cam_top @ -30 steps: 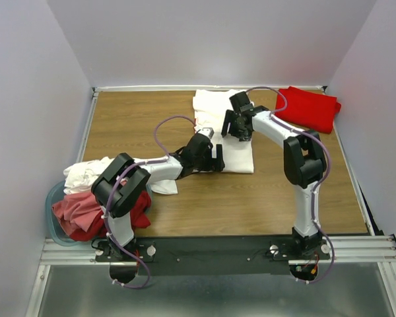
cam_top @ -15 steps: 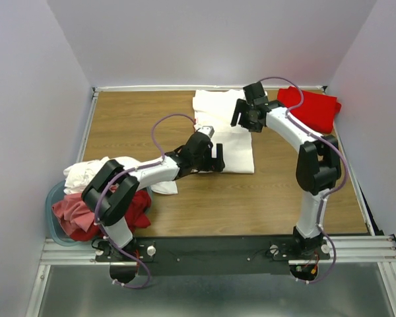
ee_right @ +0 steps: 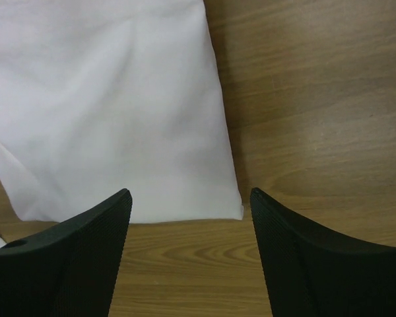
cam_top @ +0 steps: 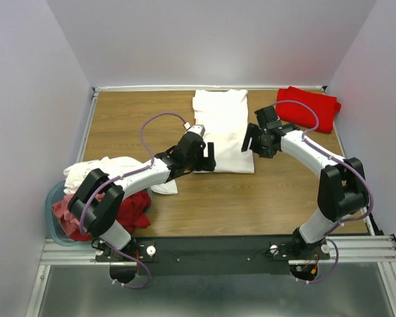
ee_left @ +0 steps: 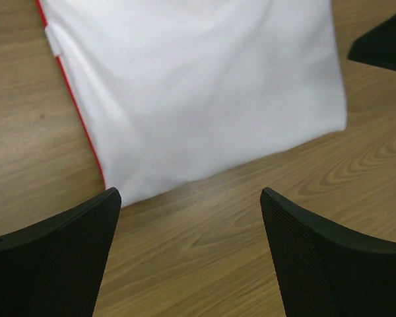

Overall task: Fold and stack the t-shirts
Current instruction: Fold the tshirt

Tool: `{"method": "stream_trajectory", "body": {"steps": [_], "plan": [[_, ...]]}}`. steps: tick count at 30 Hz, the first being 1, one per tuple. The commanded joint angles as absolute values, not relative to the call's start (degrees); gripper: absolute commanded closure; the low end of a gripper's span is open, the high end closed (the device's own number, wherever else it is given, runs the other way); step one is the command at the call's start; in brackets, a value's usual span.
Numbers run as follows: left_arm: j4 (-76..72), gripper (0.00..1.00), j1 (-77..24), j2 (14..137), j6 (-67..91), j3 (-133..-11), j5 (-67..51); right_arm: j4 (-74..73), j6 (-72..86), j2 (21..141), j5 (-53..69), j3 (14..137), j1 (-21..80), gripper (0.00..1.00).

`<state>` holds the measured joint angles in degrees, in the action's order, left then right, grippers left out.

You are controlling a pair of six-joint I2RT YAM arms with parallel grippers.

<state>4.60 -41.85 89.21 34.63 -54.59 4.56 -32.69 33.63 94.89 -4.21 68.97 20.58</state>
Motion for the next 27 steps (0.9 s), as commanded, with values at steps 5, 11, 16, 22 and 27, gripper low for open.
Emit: {"method": "stream_trajectory", "body": {"steps": [5, 11, 16, 22, 27], "plan": [[5.5, 0.06, -40.4, 88.2, 35.8, -49.4, 6.9, -29.4, 36.9, 91.2, -1.6, 58.9, 20.8, 0.32], [4.7, 0.06, -39.4, 87.9, 35.9, -47.5, 6.4, -26.9, 37.7, 92.0, -0.4, 55.1, 20.9, 0.38], [4.5, 0.06, -39.1, 88.2, 35.7, -47.2, 6.6, -25.4, 38.1, 93.6, -0.4, 53.6, 20.8, 0.43], [4.7, 0.09, -38.8, 89.1, 35.8, -46.9, 7.2, -23.9, 38.6, 95.4, -0.4, 51.8, 20.9, 0.51], [5.3, 0.15, -38.8, 91.5, 35.6, -47.4, 9.1, -23.5, 38.7, 95.9, -0.4, 50.8, 20.9, 0.56]]}}
